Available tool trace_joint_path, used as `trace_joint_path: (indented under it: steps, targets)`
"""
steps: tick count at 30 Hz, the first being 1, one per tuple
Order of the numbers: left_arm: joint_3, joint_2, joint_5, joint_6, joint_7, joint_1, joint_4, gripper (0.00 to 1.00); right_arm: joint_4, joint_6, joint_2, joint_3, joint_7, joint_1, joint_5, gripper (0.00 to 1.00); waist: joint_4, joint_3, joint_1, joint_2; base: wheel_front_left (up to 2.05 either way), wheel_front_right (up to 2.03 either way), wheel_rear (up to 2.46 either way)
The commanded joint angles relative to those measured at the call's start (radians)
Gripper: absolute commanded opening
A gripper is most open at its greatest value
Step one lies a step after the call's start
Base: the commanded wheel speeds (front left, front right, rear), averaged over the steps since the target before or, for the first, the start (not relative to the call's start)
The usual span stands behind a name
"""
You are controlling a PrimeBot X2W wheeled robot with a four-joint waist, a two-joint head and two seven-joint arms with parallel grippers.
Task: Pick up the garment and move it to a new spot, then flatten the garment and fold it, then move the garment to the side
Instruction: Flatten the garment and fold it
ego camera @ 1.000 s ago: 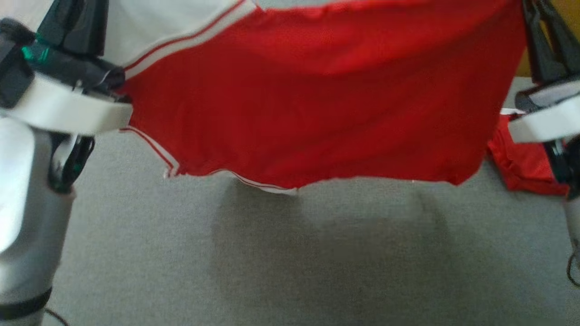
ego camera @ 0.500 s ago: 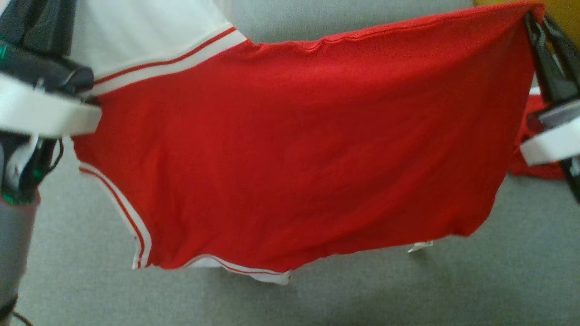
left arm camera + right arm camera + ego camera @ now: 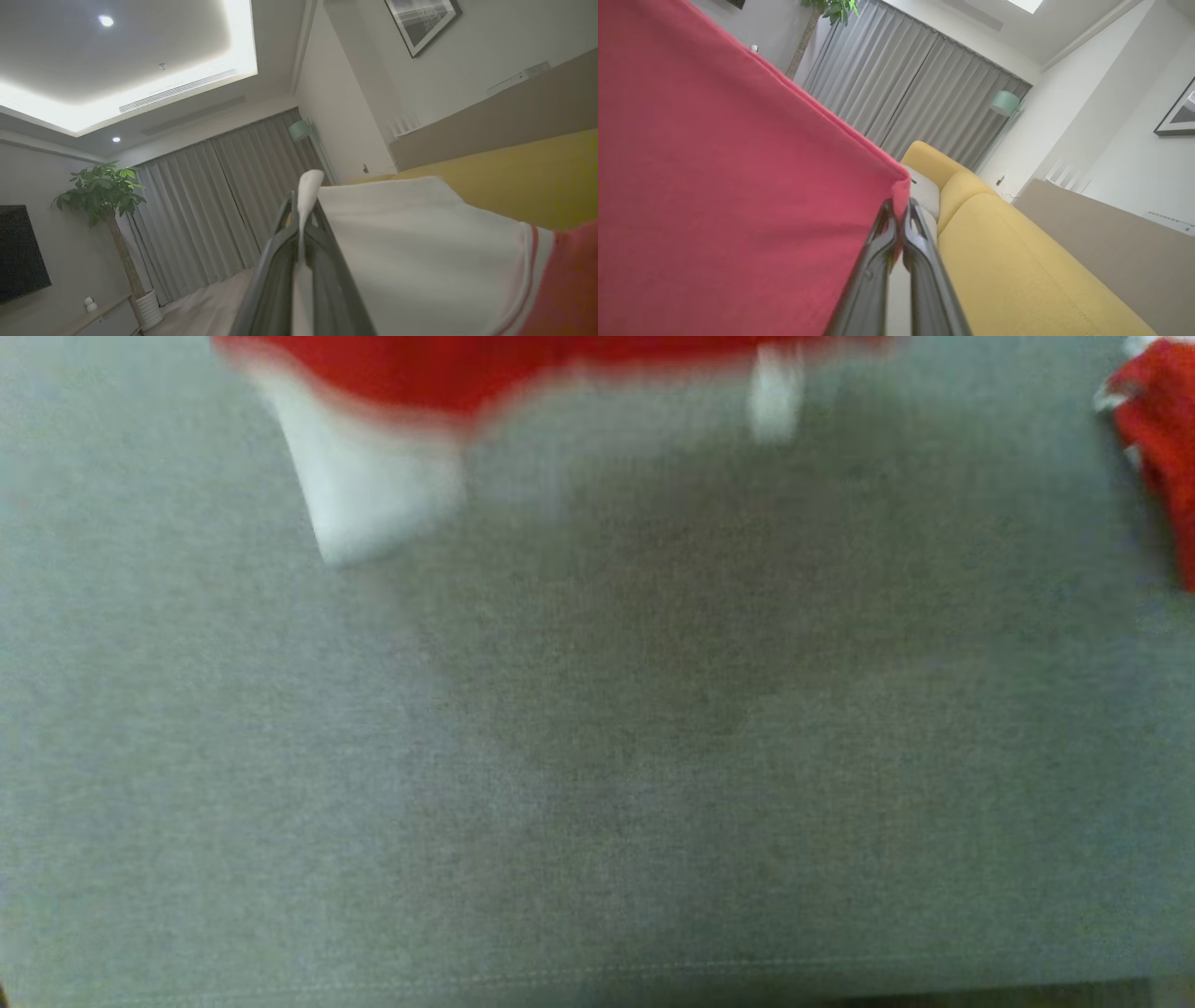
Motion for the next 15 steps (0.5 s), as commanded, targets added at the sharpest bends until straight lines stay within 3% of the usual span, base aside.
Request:
trace_joint_path:
  steps: [1, 5, 9, 15]
  targets:
    - [0.020, 0.032, 0.010, 0.002, -0.033, -0.109, 0.024, 0.00, 0.037, -0.001, 0.014, -0.006, -0.037, -0.085, -0.020, 0.00, -0.001, 0.090, -0.0004, 0.0000, 0.00, 0.00, 0.00]
    - [0.000, -0.002, 0.036, 0.002, -0.089, -0.257, 0.154, 0.00, 0.214, -0.001, 0.068, -0.026, -0.144, -0.240, -0.070, 0.00, 0.010, 0.112, -0.0004, 0.0000, 0.00, 0.00, 0.00]
    - [-0.007, -0.033, 0.040, 0.002, -0.101, -0.286, 0.211, 0.00, 0.318, -0.001, 0.101, -0.028, -0.209, -0.277, -0.095, 0.00, 0.019, 0.115, -0.0004, 0.0000, 0.00, 0.00, 0.00]
    - [-0.043, -0.042, 0.064, 0.001, -0.102, -0.161, 0.123, 0.00, 0.456, -0.001, 0.153, -0.025, -0.261, -0.196, -0.047, 0.00, 0.031, 0.114, -0.0004, 0.0000, 0.00, 0.00, 0.00]
